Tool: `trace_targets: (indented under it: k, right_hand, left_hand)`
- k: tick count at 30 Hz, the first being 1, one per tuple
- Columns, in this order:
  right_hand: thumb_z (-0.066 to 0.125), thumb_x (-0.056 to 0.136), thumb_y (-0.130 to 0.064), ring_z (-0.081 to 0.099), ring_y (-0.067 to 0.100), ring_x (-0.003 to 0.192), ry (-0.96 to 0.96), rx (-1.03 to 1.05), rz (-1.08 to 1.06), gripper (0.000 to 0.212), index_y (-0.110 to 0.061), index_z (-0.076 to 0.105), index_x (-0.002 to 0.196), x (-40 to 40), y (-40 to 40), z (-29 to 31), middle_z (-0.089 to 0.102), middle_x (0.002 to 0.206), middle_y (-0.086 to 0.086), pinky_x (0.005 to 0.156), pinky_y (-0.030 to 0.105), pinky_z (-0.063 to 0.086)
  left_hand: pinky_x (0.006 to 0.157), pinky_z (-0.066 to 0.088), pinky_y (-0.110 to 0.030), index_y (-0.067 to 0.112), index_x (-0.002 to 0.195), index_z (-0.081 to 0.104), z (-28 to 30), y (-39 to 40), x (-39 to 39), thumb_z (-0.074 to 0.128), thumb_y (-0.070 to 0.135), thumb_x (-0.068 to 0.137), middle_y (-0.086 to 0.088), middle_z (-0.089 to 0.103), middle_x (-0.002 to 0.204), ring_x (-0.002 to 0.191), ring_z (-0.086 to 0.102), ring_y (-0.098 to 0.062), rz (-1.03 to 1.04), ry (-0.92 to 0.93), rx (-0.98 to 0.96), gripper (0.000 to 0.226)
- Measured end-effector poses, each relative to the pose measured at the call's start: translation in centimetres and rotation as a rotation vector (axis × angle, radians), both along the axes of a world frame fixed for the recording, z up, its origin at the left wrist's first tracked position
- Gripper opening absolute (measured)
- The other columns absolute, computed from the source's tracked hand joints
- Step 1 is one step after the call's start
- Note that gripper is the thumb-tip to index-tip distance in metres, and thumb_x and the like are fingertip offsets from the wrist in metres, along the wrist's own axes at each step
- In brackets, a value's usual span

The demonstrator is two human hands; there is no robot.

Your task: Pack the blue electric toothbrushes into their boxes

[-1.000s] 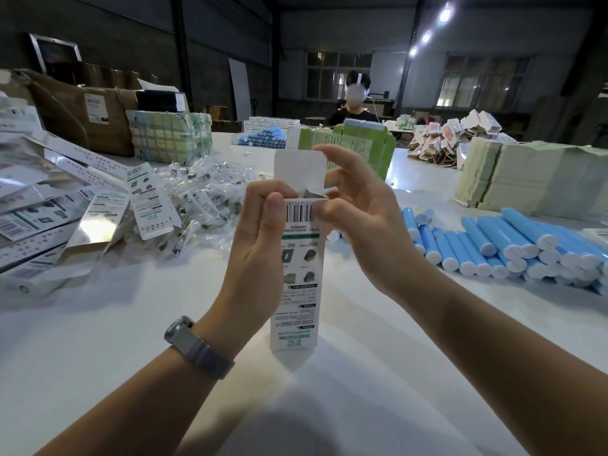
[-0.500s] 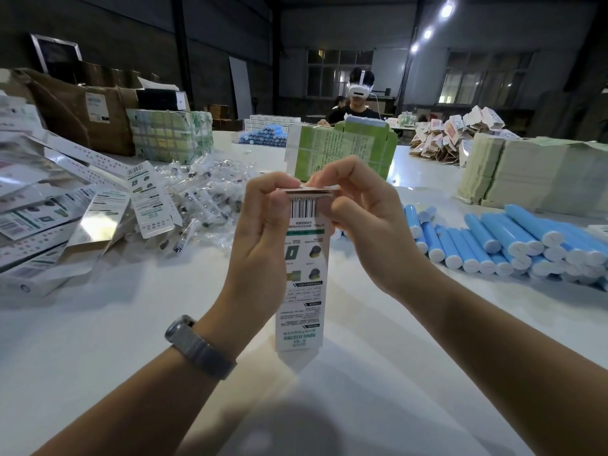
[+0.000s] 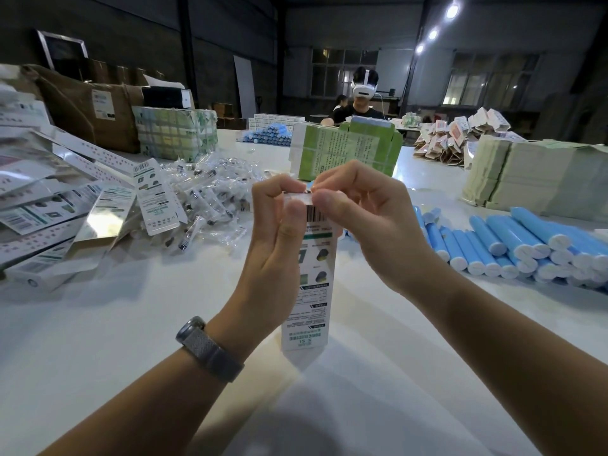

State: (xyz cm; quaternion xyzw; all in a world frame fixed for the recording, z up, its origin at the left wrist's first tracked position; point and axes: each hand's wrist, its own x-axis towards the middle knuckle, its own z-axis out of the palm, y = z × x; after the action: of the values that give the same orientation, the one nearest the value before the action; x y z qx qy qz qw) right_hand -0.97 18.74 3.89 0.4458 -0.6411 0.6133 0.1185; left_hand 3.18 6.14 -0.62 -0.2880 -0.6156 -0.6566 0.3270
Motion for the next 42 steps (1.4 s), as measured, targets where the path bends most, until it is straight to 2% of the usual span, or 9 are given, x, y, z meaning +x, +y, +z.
trace_targets:
  k: [3,8,13,18,27,33,37,39,42]
  right_hand:
    - [0.071,0.084,-0.02,0.062,0.033,0.09,0.039,0.047,-0.04,0.013,-0.02,0.065,0.096,-0.1,0.3,-0.1,0.067,0.095,0.005,0.076,0.044,0.057]
    - [0.071,0.087,-0.011,0.061,0.038,0.092,0.125,0.036,-0.085,0.008,-0.017,0.068,0.092,0.0,0.2,-0.2,0.065,0.095,0.019,0.073,0.055,0.054]
    - [0.06,0.084,-0.008,0.061,0.031,0.09,0.075,0.039,-0.032,0.013,-0.016,0.068,0.089,0.2,0.4,0.1,0.066,0.092,0.017,0.072,0.036,0.053]
    - [0.061,0.083,-0.008,0.062,0.032,0.085,0.084,0.036,-0.062,0.014,-0.02,0.067,0.084,0.3,0.1,0.2,0.067,0.087,0.017,0.068,0.044,0.055]
    - [0.06,0.088,-0.012,0.059,0.012,0.07,0.129,0.032,-0.126,0.013,-0.02,0.068,0.082,0.5,0.0,0.9,0.068,0.074,-0.005,0.061,0.021,0.048]
    - [0.062,0.082,-0.014,0.062,0.024,0.091,0.086,0.016,-0.018,0.011,-0.019,0.072,0.085,0.1,0.5,1.4,0.067,0.092,0.007,0.074,0.029,0.051]
    - [0.058,0.088,-0.009,0.065,0.027,0.087,0.056,0.008,-0.009,0.017,-0.015,0.073,0.091,-0.2,0.6,1.0,0.07,0.089,0.009,0.07,0.038,0.053]
    - [0.057,0.09,-0.013,0.064,0.038,0.087,0.048,0.004,0.005,0.016,-0.011,0.071,0.097,-0.3,0.5,0.6,0.069,0.089,0.014,0.07,0.053,0.052]
    - [0.058,0.089,-0.014,0.065,0.036,0.087,0.032,-0.051,-0.016,0.011,-0.012,0.065,0.097,0.0,0.0,0.0,0.07,0.091,0.006,0.072,0.057,0.052]
  left_hand:
    - [0.064,0.052,-0.02,0.027,0.11,0.039,-0.1,0.0,0.0,0.031,0.015,0.102,0.014,0.062,0.089,0.076,0.064,-0.005,-0.001,-0.017,0.035,0.016]
    - [0.061,0.052,-0.023,0.029,0.11,0.041,-0.1,0.1,0.0,0.032,0.016,0.104,0.011,0.06,0.086,0.071,0.062,-0.008,0.059,-0.003,0.028,0.016]
    - [0.064,0.051,-0.021,0.035,0.11,0.042,-0.2,0.1,0.0,0.034,0.017,0.104,0.015,0.06,0.09,0.075,0.063,-0.007,0.103,0.018,0.015,0.021]
    - [0.073,0.052,-0.033,0.054,0.11,0.043,-0.3,-0.1,-0.1,0.037,0.033,0.103,0.004,0.063,0.096,0.084,0.065,-0.02,0.138,0.016,-0.007,0.023]
    - [0.072,0.051,-0.023,0.032,0.133,0.029,-0.6,-0.1,-0.3,0.032,0.026,0.106,0.014,0.058,0.104,0.087,0.064,-0.01,0.133,0.13,-0.116,0.028]
    - [0.074,0.052,-0.022,0.034,0.129,0.032,-0.5,-0.1,-0.3,0.03,0.018,0.107,0.024,0.055,0.107,0.089,0.063,-0.007,0.167,0.191,-0.158,0.027]
    - [0.072,0.055,-0.024,0.033,0.124,0.032,-0.4,-0.2,-0.4,0.028,0.011,0.108,0.031,0.051,0.108,0.089,0.063,-0.007,0.201,0.196,-0.165,0.027]
    - [0.067,0.056,-0.027,0.031,0.123,0.033,-0.5,-0.3,-0.4,0.028,0.012,0.108,0.027,0.053,0.104,0.084,0.062,-0.008,0.209,0.187,-0.158,0.025]
    - [0.063,0.056,-0.044,0.036,0.121,0.035,-0.4,-0.2,-0.1,0.03,0.017,0.108,0.003,0.057,0.098,0.079,0.062,-0.027,0.184,0.13,-0.109,0.023]
